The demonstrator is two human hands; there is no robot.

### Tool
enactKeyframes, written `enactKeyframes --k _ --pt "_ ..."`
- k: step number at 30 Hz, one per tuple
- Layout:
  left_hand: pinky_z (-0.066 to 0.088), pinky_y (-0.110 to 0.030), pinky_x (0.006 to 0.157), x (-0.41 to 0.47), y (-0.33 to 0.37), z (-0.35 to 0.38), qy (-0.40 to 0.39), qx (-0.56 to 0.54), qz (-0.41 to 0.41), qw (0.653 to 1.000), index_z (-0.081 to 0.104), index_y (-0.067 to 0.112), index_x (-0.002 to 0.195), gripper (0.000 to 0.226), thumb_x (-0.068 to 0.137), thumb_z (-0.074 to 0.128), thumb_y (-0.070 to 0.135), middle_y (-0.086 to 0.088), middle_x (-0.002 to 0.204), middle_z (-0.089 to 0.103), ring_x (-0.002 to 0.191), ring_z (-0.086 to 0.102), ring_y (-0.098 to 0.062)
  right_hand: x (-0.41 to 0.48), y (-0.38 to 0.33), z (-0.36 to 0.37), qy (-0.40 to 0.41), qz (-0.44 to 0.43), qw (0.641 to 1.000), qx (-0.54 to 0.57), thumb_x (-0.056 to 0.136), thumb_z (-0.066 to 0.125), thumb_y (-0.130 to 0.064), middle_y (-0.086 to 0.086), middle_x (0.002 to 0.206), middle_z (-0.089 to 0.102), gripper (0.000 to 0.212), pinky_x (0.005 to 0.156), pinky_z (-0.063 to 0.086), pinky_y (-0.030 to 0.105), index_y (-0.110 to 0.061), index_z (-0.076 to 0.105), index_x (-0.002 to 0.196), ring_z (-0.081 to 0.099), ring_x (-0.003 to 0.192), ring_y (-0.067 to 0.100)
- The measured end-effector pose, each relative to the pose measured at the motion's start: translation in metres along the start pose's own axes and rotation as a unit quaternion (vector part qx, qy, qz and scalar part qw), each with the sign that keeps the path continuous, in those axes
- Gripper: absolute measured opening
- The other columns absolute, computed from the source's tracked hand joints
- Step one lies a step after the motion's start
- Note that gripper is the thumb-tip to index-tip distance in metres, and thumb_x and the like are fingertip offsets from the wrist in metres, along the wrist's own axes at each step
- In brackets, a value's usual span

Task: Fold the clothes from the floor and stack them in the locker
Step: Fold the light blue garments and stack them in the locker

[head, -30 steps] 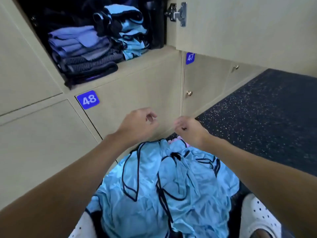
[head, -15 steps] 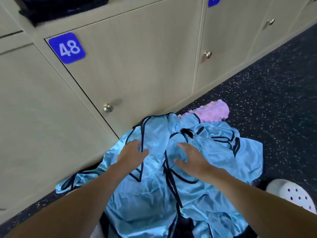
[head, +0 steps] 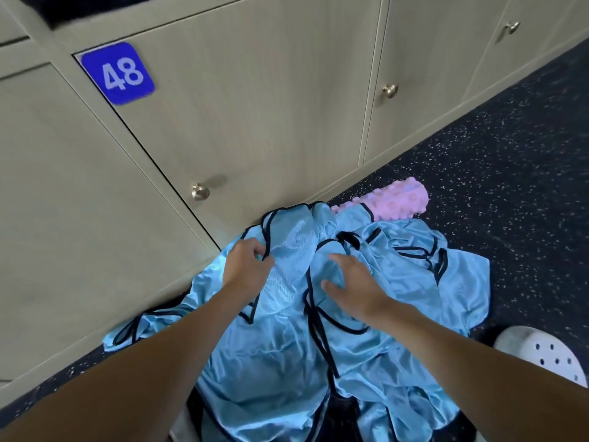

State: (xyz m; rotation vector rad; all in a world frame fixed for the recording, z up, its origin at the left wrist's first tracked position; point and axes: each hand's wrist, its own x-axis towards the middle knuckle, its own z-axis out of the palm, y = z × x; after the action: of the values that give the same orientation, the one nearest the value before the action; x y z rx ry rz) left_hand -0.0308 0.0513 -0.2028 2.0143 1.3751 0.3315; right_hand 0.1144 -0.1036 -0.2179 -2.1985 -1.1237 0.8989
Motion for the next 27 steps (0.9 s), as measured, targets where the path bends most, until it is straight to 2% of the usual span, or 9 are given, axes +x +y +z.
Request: enactKeyframes --k 4,6,11,15,18,20,22,25,27 --pt "0.037 -0.018 0.047 -0.007 0.029 -0.024 -0.011 -0.014 0.044 0.999 0.06 0.01 0.075 0.016 0.087 0.069 0.015 0.002 0.058 0.053 0.052 0.044 -0.013 -0.005 -0.026 -0.006 0.011 -0.029 0.999 0.021 0.097 0.057 -0.034 0.004 0.147 0.041 0.059 0.114 0.031 0.042 -0.02 0.034 0.15 0.031 0.139 0.021" --pt "0.035 -0.02 0.044 -0.007 0.048 -0.04 -0.018 -0.02 0.065 0.998 0.057 0.014 0.071 0.021 0.088 0.07 0.016 0.005 0.054 0.05 0.048 0.042 -0.012 -0.009 -0.045 -0.011 0.017 -0.044 0.998 0.045 0.095 0.061 -0.034 0.004 0.138 0.046 0.059 0.11 0.035 0.039 -0.02 0.037 0.147 0.036 0.134 0.021" --pt "0.039 -0.021 0.049 -0.011 0.101 -0.086 -0.044 -0.049 0.152 0.986 0.056 0.017 0.073 0.022 0.089 0.07 0.014 0.001 0.067 0.058 0.044 0.043 -0.004 -0.022 -0.094 -0.041 0.062 -0.073 0.99 0.104 0.09 0.068 -0.036 0.002 0.128 0.049 0.06 0.095 0.036 0.027 -0.018 0.043 0.142 0.045 0.121 0.016" --pt "0.037 -0.01 0.061 -0.03 0.142 -0.133 -0.056 -0.066 0.244 0.966 0.05 0.016 0.076 0.025 0.094 0.061 0.003 0.006 0.072 0.051 0.065 0.049 -0.001 -0.039 -0.125 -0.083 0.093 -0.1 0.981 0.14 0.091 0.068 -0.034 0.0 0.129 0.052 0.059 0.091 0.034 0.021 -0.017 0.043 0.141 0.049 0.115 0.014" --pt "0.037 -0.009 0.053 -0.05 0.169 -0.171 -0.063 -0.098 0.254 0.96 0.048 0.011 0.083 0.019 0.098 0.056 0.003 0.009 0.063 0.05 0.052 0.043 0.001 -0.055 -0.147 -0.115 0.105 -0.116 0.976 0.153 0.09 0.068 -0.035 -0.002 0.126 0.051 0.061 0.082 0.031 0.015 -0.019 0.041 0.142 0.049 0.111 0.011" --pt "0.04 -0.021 0.057 -0.062 0.186 -0.198 -0.059 -0.125 0.262 0.955 0.049 0.012 0.085 0.018 0.1 0.055 0.005 0.007 0.06 0.054 0.058 0.046 -0.009 -0.069 -0.164 -0.137 0.113 -0.134 0.971 0.163 0.089 0.07 -0.037 -0.002 0.129 0.05 0.065 0.088 0.034 0.018 -0.022 0.039 0.144 0.047 0.116 0.01" --pt "0.038 -0.029 0.062 -0.079 0.202 -0.223 -0.055 -0.135 0.283 0.948 0.049 0.013 0.087 0.016 0.1 0.055 0.006 -0.002 0.069 0.057 0.067 0.046 -0.016 -0.086 -0.183 -0.157 0.119 -0.148 0.966 0.174 0.087 0.072 -0.038 -0.003 0.13 0.048 0.068 0.091 0.038 0.024 -0.024 0.038 0.144 0.046 0.118 0.009" --pt "0.035 -0.023 0.057 -0.109 0.22 -0.254 -0.059 -0.11 0.338 0.933 0.049 0.011 0.089 0.014 0.1 0.053 0.002 -0.005 0.073 0.054 0.065 0.042 -0.014 -0.112 -0.21 -0.181 0.124 -0.179 0.958 0.188 0.088 0.069 -0.042 -0.003 0.134 0.05 0.067 0.099 0.041 0.028 -0.024 0.039 0.144 0.046 0.125 0.01" --pt "0.033 -0.018 0.053 -0.129 0.224 -0.267 -0.074 -0.102 0.372 0.92 0.048 0.009 0.09 0.015 0.1 0.05 -0.002 0.004 0.067 0.053 0.057 0.039 -0.006 -0.13 -0.226 -0.193 0.113 -0.185 0.946 0.24 0.094 0.062 -0.041 0.001 0.139 0.051 0.059 0.104 0.04 0.03 -0.025 0.039 0.145 0.049 0.126 0.013"
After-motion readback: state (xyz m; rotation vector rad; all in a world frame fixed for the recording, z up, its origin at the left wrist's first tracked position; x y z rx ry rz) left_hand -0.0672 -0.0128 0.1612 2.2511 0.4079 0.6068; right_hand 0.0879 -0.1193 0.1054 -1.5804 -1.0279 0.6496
